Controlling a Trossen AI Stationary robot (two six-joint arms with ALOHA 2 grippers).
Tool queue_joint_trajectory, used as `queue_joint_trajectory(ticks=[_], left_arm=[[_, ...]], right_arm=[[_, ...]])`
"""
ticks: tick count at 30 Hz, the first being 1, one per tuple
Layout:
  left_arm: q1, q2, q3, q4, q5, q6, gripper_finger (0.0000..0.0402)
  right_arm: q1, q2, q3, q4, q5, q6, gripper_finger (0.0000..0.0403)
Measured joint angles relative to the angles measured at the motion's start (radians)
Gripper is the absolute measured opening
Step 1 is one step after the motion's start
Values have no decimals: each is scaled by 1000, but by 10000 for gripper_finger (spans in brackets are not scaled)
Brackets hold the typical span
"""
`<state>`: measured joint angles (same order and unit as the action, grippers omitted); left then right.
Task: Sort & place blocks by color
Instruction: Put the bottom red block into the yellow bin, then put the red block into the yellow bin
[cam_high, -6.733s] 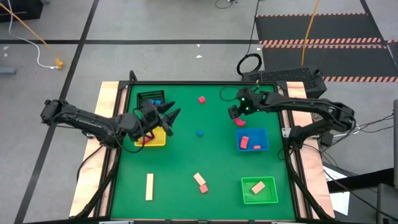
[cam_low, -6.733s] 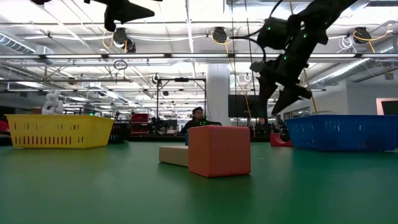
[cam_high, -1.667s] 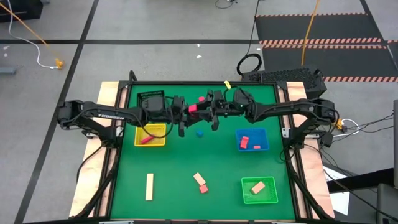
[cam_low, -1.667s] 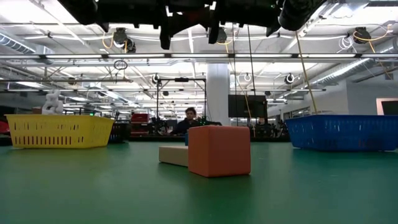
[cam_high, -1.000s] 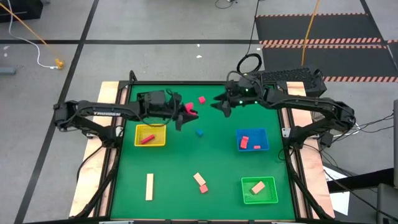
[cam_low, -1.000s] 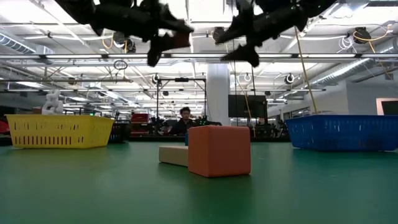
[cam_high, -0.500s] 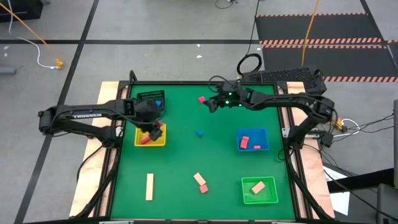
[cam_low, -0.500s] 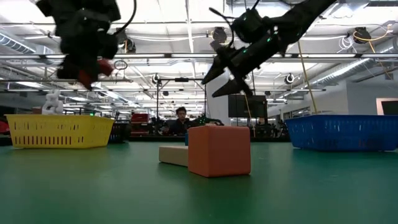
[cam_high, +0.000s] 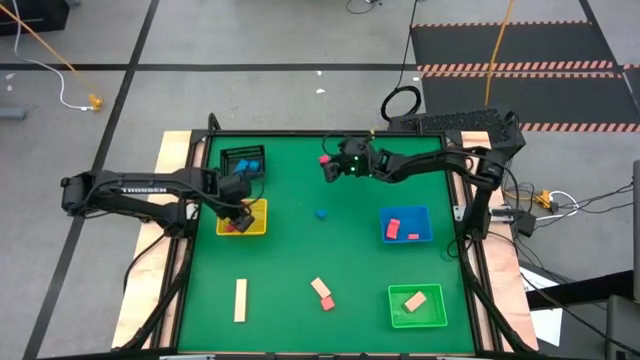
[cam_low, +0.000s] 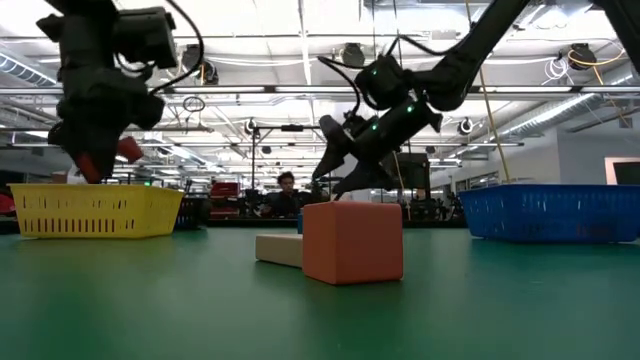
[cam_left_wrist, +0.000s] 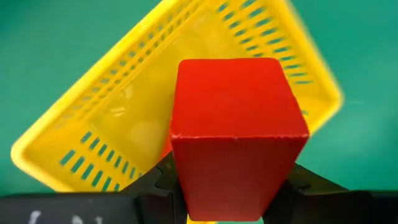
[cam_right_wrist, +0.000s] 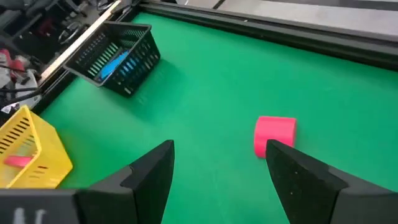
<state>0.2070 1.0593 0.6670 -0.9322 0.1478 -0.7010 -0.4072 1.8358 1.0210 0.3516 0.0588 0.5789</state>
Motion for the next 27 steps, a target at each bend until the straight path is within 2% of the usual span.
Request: queue_joint_trajectory(ticks=[4,8,10,14,18,22,27], left_arm=[[0,1,-44,28,0,-29,132],[0,1,-49,36,0,-38,137],[0,1,-49,44,0,-41,171],[0,1,-49,48,5,-41,267],[1,1,-49,54,58,-46,331],[1,1,-49,67,129,-75,359],[1,1,-31,67,154,-71,366]], right_arm=[[0,45,0,39,74,-24,243],[-5,70,0,54,102,-47,243],[-6,78,0,61,100,-65,243],[-6,82,0,65,99,-69,250],[-13,82,4,67,98,-28,266],[-49,82,47,-13,88,77,273],[-86,82,114,-92,44,50,274]])
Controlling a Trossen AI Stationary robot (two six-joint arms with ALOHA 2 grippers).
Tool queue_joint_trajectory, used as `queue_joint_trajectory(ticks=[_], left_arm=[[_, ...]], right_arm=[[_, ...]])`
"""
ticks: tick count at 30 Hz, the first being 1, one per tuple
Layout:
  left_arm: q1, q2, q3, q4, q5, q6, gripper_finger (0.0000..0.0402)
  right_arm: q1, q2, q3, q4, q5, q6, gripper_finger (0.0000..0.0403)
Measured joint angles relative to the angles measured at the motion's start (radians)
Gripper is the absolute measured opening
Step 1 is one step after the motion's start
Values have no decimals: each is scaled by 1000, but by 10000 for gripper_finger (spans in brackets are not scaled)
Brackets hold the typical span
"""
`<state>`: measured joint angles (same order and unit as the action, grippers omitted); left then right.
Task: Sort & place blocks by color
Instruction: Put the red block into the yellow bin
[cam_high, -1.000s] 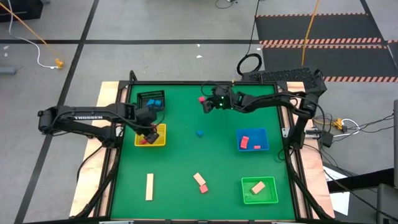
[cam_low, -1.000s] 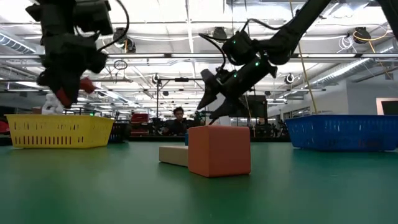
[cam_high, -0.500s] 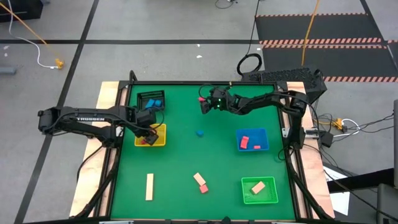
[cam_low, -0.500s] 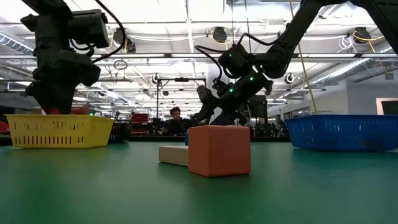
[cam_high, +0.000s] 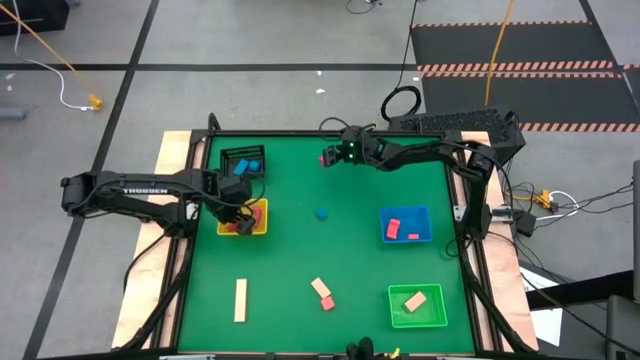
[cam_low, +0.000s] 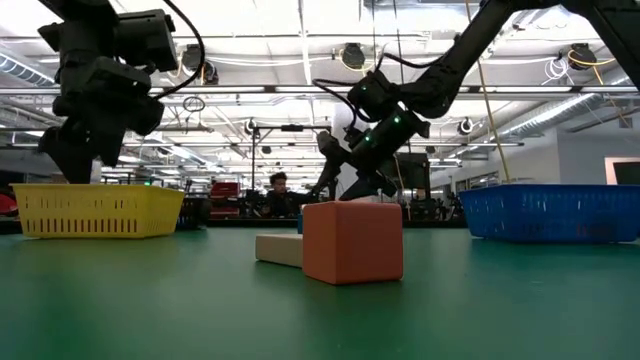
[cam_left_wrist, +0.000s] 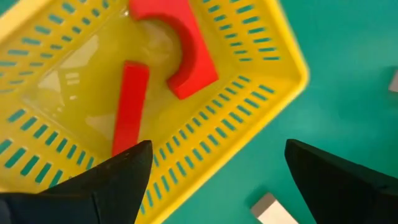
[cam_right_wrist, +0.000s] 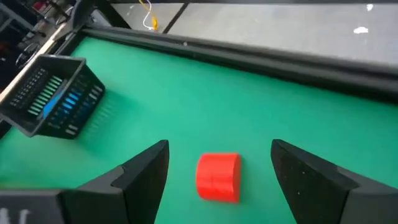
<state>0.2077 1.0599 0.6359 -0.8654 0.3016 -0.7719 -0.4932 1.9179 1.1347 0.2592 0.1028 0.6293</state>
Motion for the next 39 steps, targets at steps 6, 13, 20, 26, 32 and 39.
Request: queue_joint_trajectory(ticks=[6,13,20,26,32,39], left_arm=[[0,0,79,-2,-1,48,367],[0,-1,232,9,-105,219,367],[-23,0,249,170,-66,165,367],[-29,0,249,237,-133,219,367],[-3,0,249,240,-133,256,367],[-1,0,249,231,-111,303,367]], right_arm=[[-3,0,37,-34,-3,-14,274],[17,65,37,27,26,-8,274],[17,77,37,14,27,-21,274],[29,77,37,-21,27,-21,274],[51,77,37,3,94,-56,274],[49,94,37,26,128,-12,274]])
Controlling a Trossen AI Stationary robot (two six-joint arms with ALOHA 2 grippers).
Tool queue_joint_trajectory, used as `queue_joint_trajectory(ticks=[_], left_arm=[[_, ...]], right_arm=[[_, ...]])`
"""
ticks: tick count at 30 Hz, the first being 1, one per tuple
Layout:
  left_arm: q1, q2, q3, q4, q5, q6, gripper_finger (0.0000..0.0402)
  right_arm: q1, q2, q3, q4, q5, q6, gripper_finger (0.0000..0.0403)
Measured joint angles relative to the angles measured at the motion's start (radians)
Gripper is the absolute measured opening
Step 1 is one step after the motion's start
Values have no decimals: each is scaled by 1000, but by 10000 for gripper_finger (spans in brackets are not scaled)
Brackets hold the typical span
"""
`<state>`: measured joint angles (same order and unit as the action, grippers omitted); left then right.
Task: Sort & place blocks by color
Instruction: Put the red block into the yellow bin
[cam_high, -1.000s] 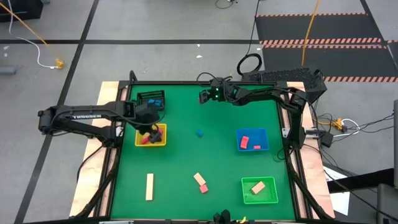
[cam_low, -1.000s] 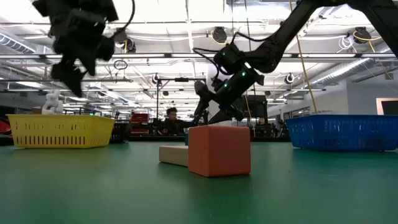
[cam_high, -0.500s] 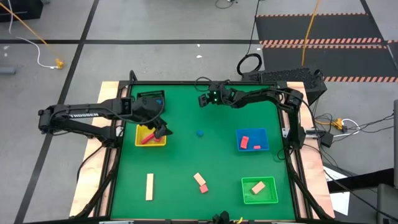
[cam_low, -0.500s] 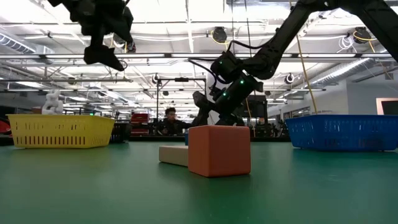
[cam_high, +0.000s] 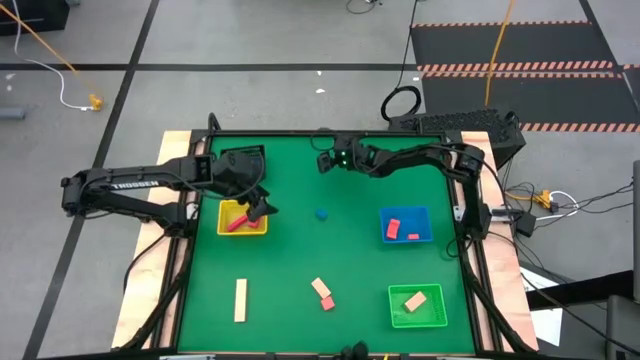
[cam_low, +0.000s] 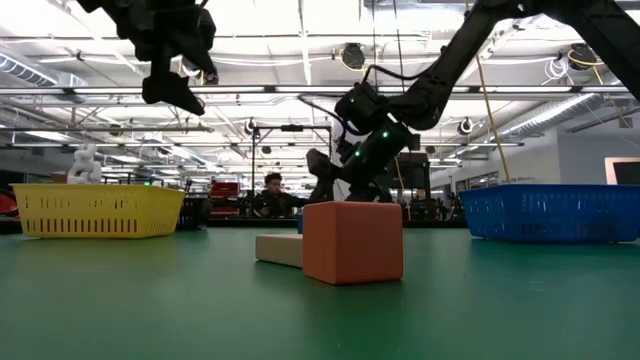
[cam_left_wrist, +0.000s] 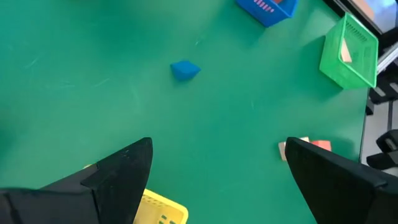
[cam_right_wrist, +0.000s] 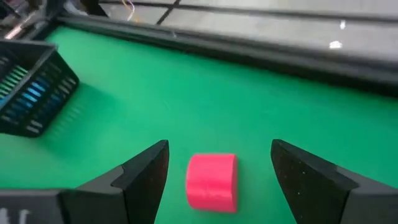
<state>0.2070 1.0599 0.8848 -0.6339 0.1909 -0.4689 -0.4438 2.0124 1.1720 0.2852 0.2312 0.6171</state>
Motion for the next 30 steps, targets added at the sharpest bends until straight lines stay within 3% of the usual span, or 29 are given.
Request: queue_joint_trajectory(ticks=[8,12,16,23,30], left_arm=[[20,-1,-1,-48,16,62,367],[43,-7,-1,-68,20,115,367],[64,-14,-1,-89,21,155,367],[84,-16,-1,-128,21,190,367],[117,-14,-1,-113,21,227,367]], right_arm=[[37,81,54,-24,3,15,274],[47,118,131,-146,40,6,266],[48,135,157,-202,76,16,229],[38,117,157,-263,82,97,115],[37,60,151,-310,18,108,115]])
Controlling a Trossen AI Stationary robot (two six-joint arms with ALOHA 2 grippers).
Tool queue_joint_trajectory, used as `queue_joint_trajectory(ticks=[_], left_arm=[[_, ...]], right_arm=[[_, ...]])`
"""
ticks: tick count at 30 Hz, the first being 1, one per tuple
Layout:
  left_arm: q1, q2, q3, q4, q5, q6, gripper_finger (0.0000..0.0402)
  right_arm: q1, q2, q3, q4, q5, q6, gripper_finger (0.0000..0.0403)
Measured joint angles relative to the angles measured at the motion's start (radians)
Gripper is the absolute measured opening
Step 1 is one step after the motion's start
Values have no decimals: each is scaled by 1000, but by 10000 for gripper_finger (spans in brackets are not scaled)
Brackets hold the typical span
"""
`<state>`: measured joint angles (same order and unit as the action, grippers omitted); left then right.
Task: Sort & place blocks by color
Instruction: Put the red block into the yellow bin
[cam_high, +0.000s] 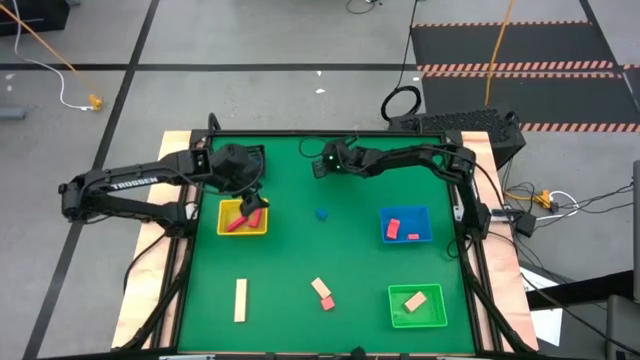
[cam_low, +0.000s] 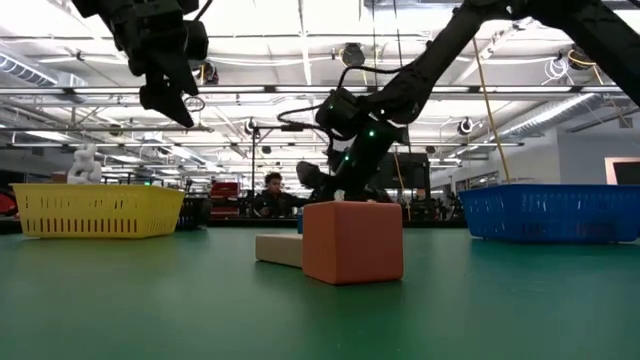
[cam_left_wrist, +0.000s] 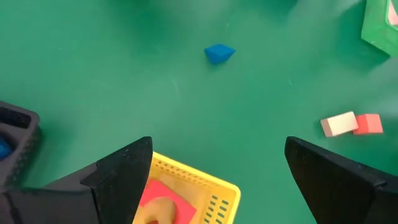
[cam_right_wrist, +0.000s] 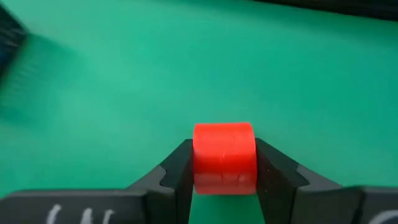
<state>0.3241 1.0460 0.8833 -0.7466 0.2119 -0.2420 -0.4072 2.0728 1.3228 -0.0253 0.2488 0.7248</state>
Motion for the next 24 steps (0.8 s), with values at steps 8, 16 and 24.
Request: queue_joint_trajectory(ticks=[8,16,24], left_arm=[[9,0,0,123,-218,171,367],[9,1,0,524,-431,363,367],[-35,1,0,726,-433,495,367]], right_arm=[[0,-149,2,67,-180,23,115],[-5,-301,2,182,-370,97,115],[-11,-422,2,251,-488,159,115]])
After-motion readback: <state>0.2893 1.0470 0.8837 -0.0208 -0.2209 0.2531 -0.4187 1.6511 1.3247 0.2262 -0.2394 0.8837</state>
